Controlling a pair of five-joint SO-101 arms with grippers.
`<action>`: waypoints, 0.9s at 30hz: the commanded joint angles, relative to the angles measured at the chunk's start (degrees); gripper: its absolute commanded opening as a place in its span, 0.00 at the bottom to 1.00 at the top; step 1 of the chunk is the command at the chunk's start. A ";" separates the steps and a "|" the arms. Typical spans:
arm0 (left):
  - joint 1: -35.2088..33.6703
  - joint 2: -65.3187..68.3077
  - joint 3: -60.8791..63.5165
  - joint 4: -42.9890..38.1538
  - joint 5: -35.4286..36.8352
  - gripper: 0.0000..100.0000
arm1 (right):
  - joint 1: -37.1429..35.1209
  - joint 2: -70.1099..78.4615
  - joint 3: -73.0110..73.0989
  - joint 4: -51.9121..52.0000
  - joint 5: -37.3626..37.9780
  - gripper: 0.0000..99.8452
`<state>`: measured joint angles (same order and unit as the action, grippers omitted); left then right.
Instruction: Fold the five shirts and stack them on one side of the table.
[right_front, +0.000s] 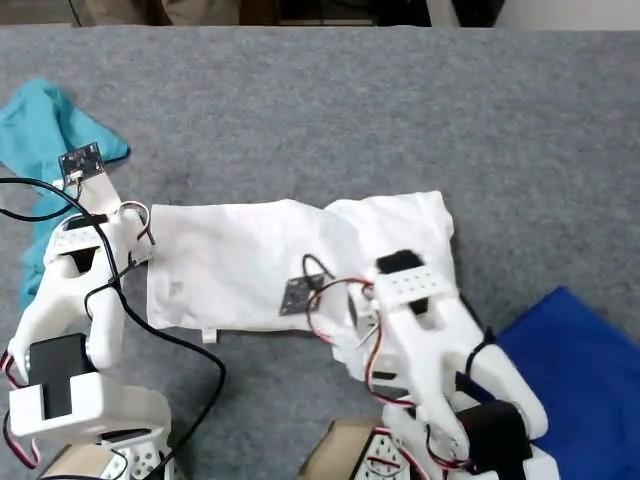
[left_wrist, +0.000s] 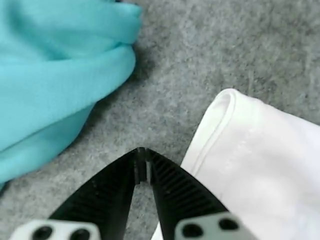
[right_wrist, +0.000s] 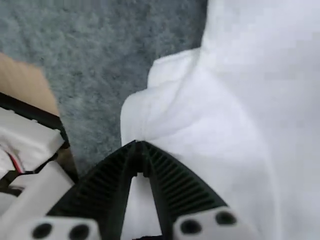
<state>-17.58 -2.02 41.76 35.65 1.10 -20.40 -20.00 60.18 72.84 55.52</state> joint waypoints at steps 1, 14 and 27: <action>-0.53 -0.31 -2.99 0.44 0.26 0.02 | -6.02 -1.98 -0.13 0.18 -3.08 0.00; -0.62 -0.48 -3.43 1.67 0.26 0.02 | 14.20 -1.71 -23.87 7.56 5.19 0.00; 10.29 -5.41 -15.47 20.13 0.79 0.02 | 17.54 17.71 -42.51 -9.14 -0.70 0.00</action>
<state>-11.16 -8.00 28.22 56.57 1.10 -3.87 -9.54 22.37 68.44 57.27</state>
